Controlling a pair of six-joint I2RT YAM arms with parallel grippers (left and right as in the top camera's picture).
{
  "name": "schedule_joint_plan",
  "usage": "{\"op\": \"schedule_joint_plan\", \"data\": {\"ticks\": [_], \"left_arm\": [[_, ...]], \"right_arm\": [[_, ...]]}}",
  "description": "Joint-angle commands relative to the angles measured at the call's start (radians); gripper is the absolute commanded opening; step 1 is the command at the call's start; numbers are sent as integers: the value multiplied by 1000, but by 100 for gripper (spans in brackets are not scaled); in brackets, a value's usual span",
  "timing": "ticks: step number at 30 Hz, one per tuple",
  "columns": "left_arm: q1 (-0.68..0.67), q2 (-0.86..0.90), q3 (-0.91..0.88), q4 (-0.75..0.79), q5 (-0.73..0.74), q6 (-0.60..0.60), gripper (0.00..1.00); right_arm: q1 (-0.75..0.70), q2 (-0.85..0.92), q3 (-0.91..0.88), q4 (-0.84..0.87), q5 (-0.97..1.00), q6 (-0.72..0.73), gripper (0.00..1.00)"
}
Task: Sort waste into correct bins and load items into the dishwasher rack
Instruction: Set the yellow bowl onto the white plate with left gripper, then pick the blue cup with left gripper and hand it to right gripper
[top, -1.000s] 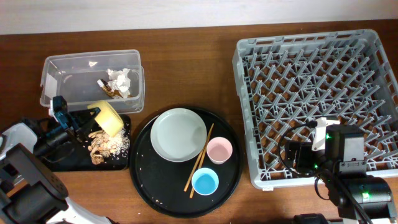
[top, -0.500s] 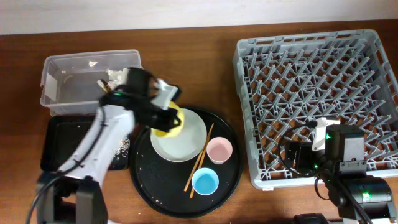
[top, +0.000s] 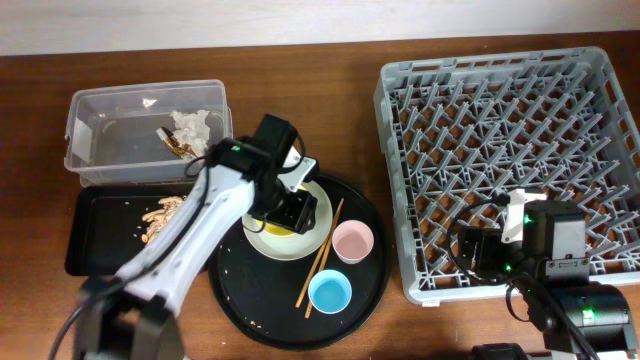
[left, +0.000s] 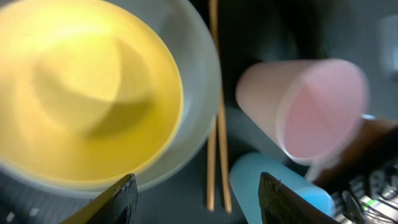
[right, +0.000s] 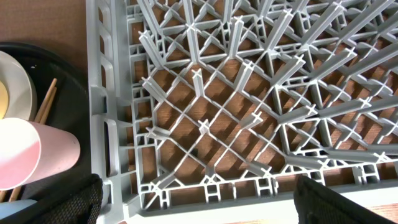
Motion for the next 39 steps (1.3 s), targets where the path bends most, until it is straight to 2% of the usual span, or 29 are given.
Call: {"op": "schedule_joint_plan", "data": {"ticks": [1, 4, 7, 8, 9, 11, 12, 13, 15, 17, 19, 21, 22, 24, 25, 27, 28, 30, 32, 34, 36, 39], "left_arm": [[-13, -77, 27, -111, 0, 1, 62], [-113, -77, -66, -146, 1, 1, 62], [-219, -77, -201, -40, 4, -52, 61], [-256, -77, -286, 40, 4, -94, 61], [-263, -77, -336, 103, 4, -126, 56], [-263, -77, -400, 204, 1, -148, 33], [-263, -77, -412, 229, -4, -155, 7], [-262, -77, -412, 228, -5, -155, 0], [-247, -95, -407, 220, -5, -155, 0], [-187, -188, -402, 199, -7, -155, 0], [-46, -372, -387, 152, 4, -155, 0], [98, -470, -387, 193, 146, -155, 0], [178, -473, -387, 257, 271, -167, 0], [311, -429, -387, 441, 434, -296, 0], [328, -369, -387, 594, 606, -351, 0], [309, -254, -387, 796, 818, -458, 0], [274, -158, -387, 958, 946, -553, 0], [218, -77, -387, 1115, 1009, -655, 0], [148, -53, -387, 1225, 1010, -717, 0], [79, -53, -387, 1265, 953, -754, 0], [16, -53, -387, 1268, 947, -772, 0], [-6, -53, -387, 1268, 938, -777, 0]], "right_arm": [[-6, -4, 10, 1, 1, 8, 99], [-6, -4, 10, 0, 1, 8, 99], [-6, -4, 10, 0, 1, 8, 99], [-6, -4, 10, 0, 1, 8, 99], [-6, -4, 10, 0, 1, 8, 99], [-6, -4, 10, 0, 1, 8, 99], [-6, -4, 10, 0, 1, 8, 99], [-6, -4, 10, 0, 1, 8, 99], [-6, -4, 10, 0, 1, 8, 98], [-6, -4, 10, 0, 1, 8, 99], [-6, -4, 10, 1, 2, 8, 99], [-6, -3, 10, 26, 0, 9, 99], [-6, -1, 10, 47, -10, 19, 99], [-6, 54, 10, 108, -188, 34, 99], [-6, 105, 10, 134, -318, 30, 99], [-6, 212, 10, 183, -602, -24, 99], [-6, 289, 10, 232, -810, -78, 99], [-6, 381, 10, 325, -1063, -110, 99], [-5, 454, 10, 422, -1228, -110, 99], [13, 496, 10, 503, -1320, -109, 99], [30, 502, 10, 540, -1320, -109, 99], [35, 502, 10, 545, -1320, -109, 96]]}}
